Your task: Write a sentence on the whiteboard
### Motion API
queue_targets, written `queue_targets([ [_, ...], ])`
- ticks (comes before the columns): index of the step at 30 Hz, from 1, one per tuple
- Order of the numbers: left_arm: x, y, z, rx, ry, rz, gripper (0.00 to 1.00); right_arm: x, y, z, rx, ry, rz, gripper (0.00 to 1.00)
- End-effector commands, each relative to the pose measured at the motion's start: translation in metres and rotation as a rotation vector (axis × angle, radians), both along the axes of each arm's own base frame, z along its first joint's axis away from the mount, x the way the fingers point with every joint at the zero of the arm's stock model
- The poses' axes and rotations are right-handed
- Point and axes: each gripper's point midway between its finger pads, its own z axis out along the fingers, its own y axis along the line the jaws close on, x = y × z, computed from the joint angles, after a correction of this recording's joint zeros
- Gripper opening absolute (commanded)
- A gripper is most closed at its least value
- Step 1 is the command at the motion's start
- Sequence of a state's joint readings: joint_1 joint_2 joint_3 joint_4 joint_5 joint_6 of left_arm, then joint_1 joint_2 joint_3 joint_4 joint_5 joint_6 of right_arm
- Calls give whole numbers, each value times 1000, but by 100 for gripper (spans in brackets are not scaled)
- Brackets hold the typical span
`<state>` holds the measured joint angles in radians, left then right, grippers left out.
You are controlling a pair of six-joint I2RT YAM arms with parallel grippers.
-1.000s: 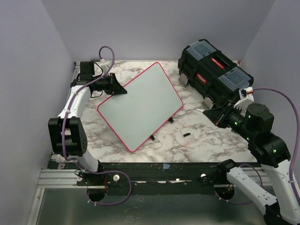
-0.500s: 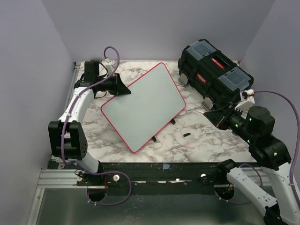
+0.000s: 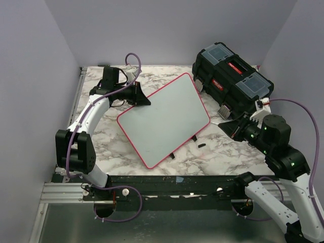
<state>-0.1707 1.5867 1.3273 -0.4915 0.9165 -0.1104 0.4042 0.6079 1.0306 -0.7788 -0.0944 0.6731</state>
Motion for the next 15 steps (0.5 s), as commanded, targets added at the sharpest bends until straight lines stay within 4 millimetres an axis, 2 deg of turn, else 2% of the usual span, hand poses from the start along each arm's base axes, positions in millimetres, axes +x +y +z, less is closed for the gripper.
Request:
queue_targets([
  [1, -24, -1, -30, 89, 87, -4, 0, 4, 2, -4, 6, -6, 3, 1],
  [6, -27, 5, -35, 122, 76, 46, 0, 9, 10, -7, 11, -9, 35, 1],
  [15, -28, 8, -21, 117, 38, 107, 0, 20, 27, -5, 5, -8, 115, 1],
])
